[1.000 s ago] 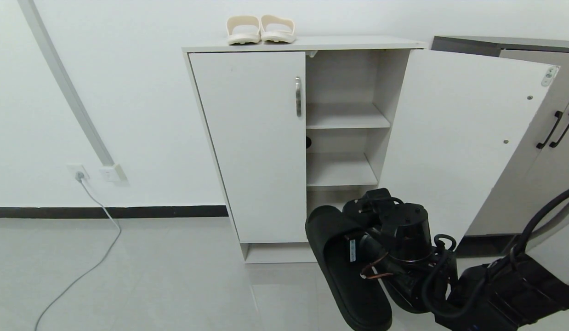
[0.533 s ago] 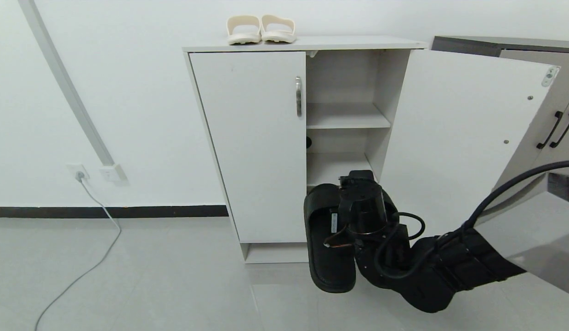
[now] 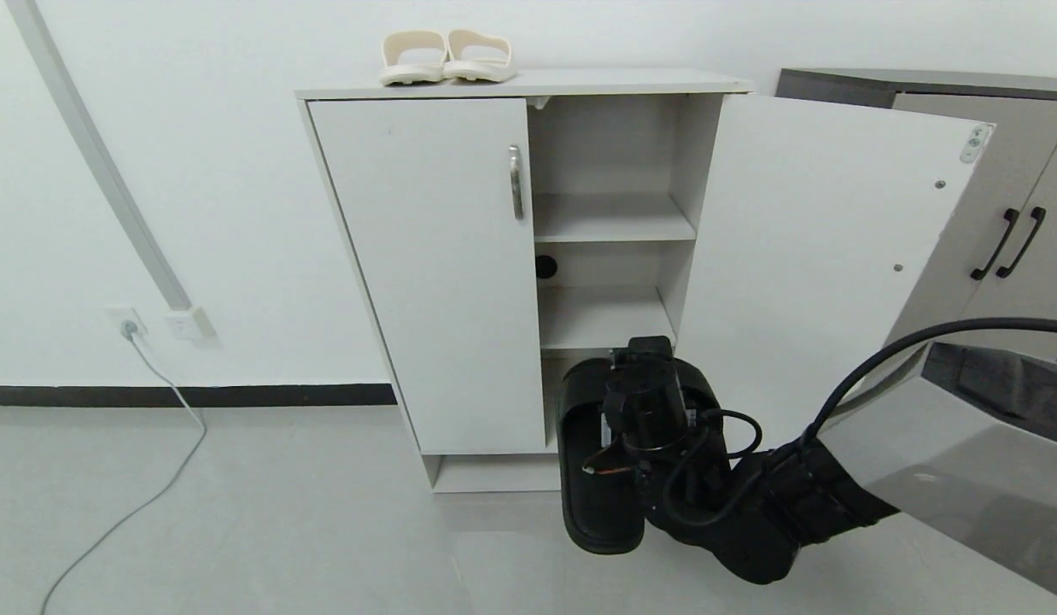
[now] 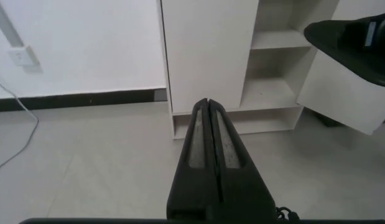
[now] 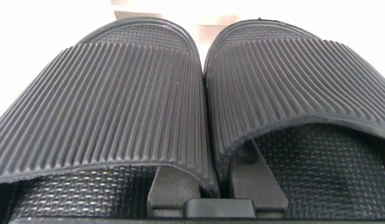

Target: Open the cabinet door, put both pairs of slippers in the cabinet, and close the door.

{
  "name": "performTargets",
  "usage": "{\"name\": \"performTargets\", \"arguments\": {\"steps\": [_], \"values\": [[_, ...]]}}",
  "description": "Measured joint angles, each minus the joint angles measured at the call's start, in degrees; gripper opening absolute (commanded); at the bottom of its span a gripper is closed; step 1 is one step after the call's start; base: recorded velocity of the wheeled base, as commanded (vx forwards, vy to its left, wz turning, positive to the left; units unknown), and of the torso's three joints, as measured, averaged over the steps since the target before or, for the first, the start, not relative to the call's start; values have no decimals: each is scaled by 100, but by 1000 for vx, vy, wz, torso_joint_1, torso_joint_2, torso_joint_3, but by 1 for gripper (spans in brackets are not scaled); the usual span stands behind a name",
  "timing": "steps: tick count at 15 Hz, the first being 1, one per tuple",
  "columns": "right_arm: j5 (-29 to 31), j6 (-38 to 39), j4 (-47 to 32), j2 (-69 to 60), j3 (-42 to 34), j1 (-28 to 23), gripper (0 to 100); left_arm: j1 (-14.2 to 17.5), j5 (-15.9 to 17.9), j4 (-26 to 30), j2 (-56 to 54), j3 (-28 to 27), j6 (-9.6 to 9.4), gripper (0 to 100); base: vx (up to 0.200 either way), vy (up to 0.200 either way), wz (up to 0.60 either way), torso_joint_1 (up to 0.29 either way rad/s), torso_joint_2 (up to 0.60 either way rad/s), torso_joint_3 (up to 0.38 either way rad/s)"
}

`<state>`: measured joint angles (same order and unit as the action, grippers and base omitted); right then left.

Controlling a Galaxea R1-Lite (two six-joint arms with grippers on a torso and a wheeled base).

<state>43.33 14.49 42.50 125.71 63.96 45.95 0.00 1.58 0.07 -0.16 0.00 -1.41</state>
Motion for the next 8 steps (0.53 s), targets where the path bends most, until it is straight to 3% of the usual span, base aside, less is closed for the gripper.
{"name": "performTargets", "arguments": {"steps": [8], "values": [[-211,-49,562,282,-85,39,0,2,-4,2,0,0,0,0,0,0,0,0,0,0]]}}
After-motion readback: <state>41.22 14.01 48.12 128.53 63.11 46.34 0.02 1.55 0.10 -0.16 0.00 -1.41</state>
